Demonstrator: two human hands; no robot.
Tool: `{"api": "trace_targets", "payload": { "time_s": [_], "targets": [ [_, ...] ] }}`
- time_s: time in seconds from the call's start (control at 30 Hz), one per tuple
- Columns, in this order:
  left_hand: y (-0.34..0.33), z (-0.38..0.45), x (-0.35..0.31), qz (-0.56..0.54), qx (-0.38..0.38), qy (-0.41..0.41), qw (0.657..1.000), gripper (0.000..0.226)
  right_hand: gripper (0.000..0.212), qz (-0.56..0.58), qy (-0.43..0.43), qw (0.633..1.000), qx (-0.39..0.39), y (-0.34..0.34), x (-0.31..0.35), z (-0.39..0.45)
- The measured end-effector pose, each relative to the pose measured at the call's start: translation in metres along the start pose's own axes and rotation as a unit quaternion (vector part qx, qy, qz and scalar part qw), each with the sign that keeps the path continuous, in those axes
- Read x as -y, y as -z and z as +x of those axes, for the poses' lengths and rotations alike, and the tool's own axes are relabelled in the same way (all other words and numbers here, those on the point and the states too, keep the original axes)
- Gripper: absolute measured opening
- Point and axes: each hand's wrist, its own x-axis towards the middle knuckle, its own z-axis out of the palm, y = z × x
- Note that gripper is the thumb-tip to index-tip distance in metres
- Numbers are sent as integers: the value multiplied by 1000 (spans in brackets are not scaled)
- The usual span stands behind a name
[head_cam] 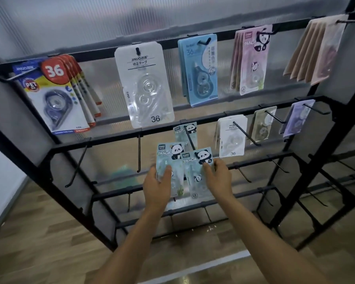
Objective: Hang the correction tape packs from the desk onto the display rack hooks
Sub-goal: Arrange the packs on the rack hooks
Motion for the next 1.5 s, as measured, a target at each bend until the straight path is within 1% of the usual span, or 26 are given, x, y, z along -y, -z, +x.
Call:
{"api": "trace_targets", "payload": {
  "time_s": [0.1,0.2,0.27,0.33,0.4,0.5,0.57,0.7,0.87,1.03,1.13,1.33,1.5],
  "targets": [
    [4,2,0,17,-17,-14,1000,9,20,-19,4,1000,12,-13,4,29],
    [7,4,-5,-2,-12,-33,999,22,20,-48,-2,999,24,-27,8,60],
    [7,5,-10,-25,19,-24,999,30,20,-77,-17,996,44,-37,11,80],
    [5,7,-15,-42,46,-1,998,31,23,-97,-31,993,67,-46,12,96],
    [2,9,-21,-60,74,21,995,26,26,-99,-26,991,83,-52,11,109],
    [-3,7,-28,-87,130,31,987,13,30,-92,-19,991,93,-54,10,123],
    [-6,3,-28,-71,167,29,983,7,30,-102,-17,990,96,-54,10,129],
    [-14,0,-23,-41,210,31,976,9,28,-104,-17,989,105,-54,8,133],
    [-22,-1,-17,-13,227,17,974,9,26,-87,-1,989,119,-50,2,134],
    [-25,-6,-9,-42,203,35,978,16,29,-88,12,990,111,-46,-1,133],
    [-26,-7,-5,-44,192,37,980,18,28,-88,21,989,116,-45,-1,132],
    [-28,-8,-5,-40,189,14,981,20,25,-78,24,989,126,-44,-3,131],
    [-29,-7,-3,-59,194,21,979,18,26,-84,23,988,128,-43,-1,129]
  ]
}}
